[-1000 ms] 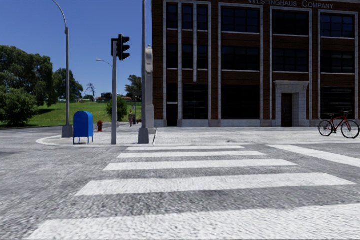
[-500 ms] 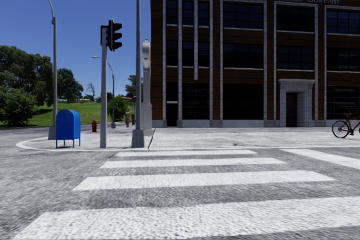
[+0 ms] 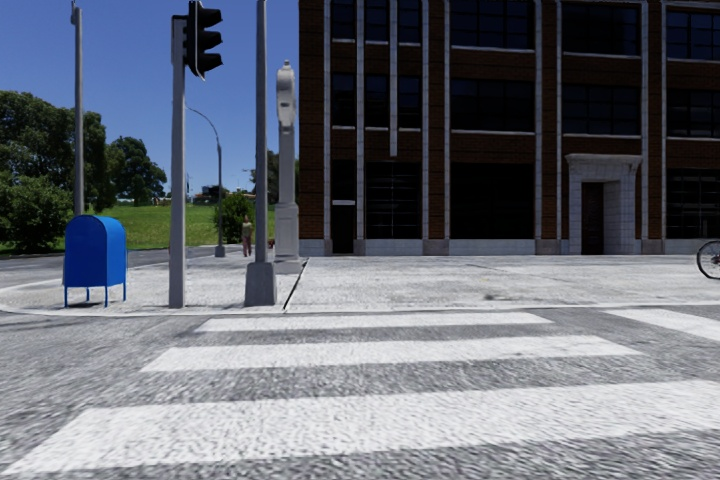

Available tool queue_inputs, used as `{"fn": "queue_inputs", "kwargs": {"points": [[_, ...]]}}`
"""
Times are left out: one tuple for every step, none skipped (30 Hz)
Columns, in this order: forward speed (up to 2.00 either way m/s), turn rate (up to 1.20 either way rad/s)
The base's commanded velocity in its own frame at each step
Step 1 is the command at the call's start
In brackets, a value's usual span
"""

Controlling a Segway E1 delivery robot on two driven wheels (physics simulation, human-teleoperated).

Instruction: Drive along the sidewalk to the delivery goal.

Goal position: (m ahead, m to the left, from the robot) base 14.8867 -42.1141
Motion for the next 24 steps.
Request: {"fn": "queue_inputs", "kwargs": {"points": [[1.72, 0.0], [1.72, 0.0], [1.72, 0.0], [1.72, 0.0], [1.72, 0.0], [1.72, 0.0], [1.72, 0.0], [1.72, 0.0], [1.72, 0.0], [1.72, 0.0], [1.72, 0.0], [1.72, 0.0], [1.72, 0.0], [1.72, 0.0], [1.72, 0.0], [1.72, 0.0], [1.72, 0.0], [1.72, 0.0], [1.72, 0.0], [1.72, 0.0], [1.72, 0.0], [1.72, 0.0], [1.72, 0.0], [1.72, 0.0]]}}
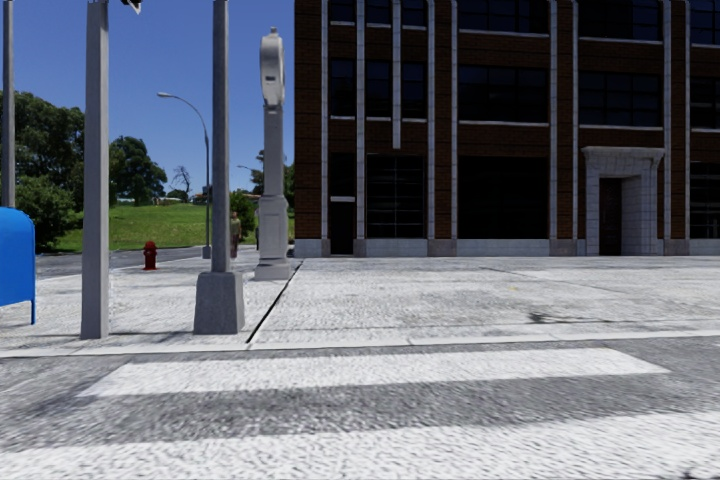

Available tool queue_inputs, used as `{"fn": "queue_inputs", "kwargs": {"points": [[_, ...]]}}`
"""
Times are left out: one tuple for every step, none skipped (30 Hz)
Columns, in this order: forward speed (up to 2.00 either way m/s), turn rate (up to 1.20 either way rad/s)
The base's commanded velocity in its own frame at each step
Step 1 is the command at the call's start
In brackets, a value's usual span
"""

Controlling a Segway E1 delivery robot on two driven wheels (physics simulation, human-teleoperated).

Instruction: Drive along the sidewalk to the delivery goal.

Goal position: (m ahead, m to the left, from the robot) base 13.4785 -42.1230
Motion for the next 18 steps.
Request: {"fn": "queue_inputs", "kwargs": {"points": [[1.72, 0.0], [1.72, 0.0], [1.72, 0.0], [1.72, 0.0], [1.72, 0.0], [1.72, 0.0], [1.72, -0.37], [1.72, -1.11], [1.72, -1.2], [1.72, -1.2], [1.72, -1.2], [1.72, -1.2], [1.72, -0.44], [1.72, -0.04], [1.72, -0.01], [1.72, 0.0], [1.72, 0.0], [1.72, 0.0]]}}
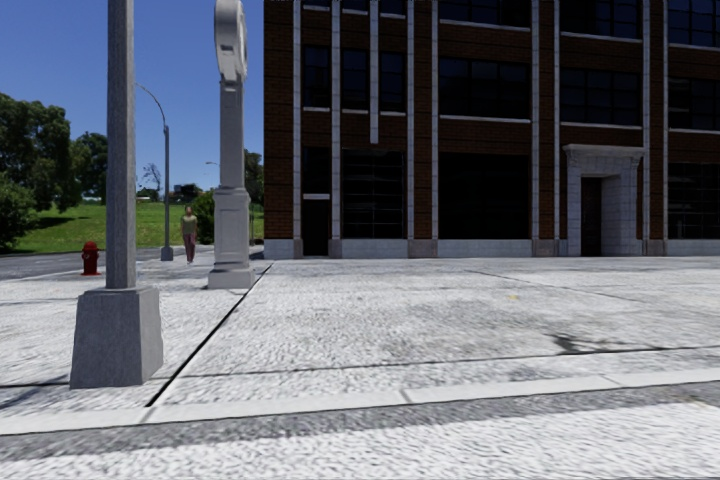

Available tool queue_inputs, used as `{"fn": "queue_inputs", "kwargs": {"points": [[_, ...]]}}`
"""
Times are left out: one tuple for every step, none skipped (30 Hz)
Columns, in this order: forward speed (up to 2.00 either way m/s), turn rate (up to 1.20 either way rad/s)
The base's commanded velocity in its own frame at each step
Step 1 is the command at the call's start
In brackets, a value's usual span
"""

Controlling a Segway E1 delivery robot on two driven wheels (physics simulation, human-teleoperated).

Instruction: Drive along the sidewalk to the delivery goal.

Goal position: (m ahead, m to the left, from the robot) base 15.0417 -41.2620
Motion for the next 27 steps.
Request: {"fn": "queue_inputs", "kwargs": {"points": [[1.72, 0.0], [1.72, 0.0], [1.72, 0.0], [1.72, 0.0], [1.72, 0.0], [1.72, 0.0], [1.72, 0.0], [1.72, 0.0], [1.72, 0.0], [1.72, 0.0], [1.72, 0.0], [1.72, 0.0], [1.72, 0.0], [1.72, 0.0], [1.72, 0.0], [1.72, 0.0], [1.72, 0.0], [1.72, 0.0], [1.72, 0.0], [1.72, 0.0], [1.72, 0.0], [1.72, 0.0], [1.72, 0.0], [1.72, 0.0], [1.72, 0.0], [1.72, 0.0], [1.72, 0.0]]}}
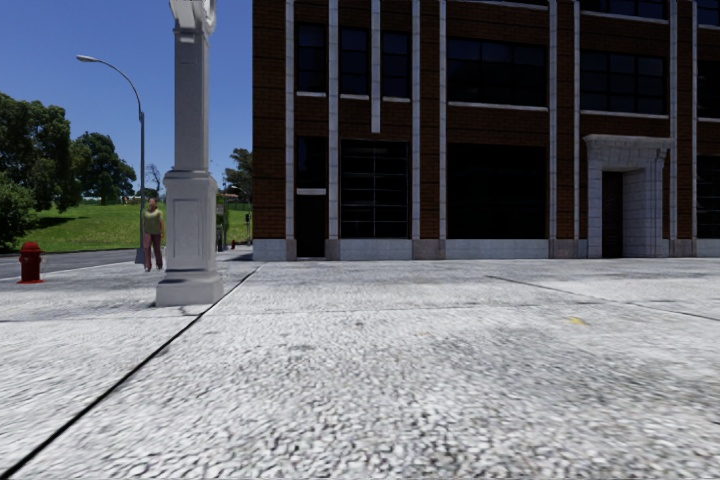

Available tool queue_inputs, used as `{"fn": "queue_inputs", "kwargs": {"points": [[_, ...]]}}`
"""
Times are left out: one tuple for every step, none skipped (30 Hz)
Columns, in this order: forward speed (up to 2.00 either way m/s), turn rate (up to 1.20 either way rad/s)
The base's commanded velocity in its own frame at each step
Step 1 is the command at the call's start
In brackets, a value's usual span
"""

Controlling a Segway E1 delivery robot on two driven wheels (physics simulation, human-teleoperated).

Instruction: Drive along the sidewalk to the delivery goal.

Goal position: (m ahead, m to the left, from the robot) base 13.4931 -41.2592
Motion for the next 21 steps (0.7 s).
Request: {"fn": "queue_inputs", "kwargs": {"points": [[1.72, 0.0], [1.72, 0.0], [1.72, 0.0], [1.72, 0.0], [1.72, 0.0], [1.72, 0.0], [1.72, 0.0], [1.72, 0.0], [1.72, 0.0], [1.72, 0.0], [1.72, 0.0], [1.72, 0.0], [1.72, 0.0], [1.72, 0.0], [1.72, 0.0], [1.72, 0.0], [1.72, 0.0], [1.72, 0.0], [1.72, 0.0], [1.72, 0.0], [1.72, 0.0]]}}
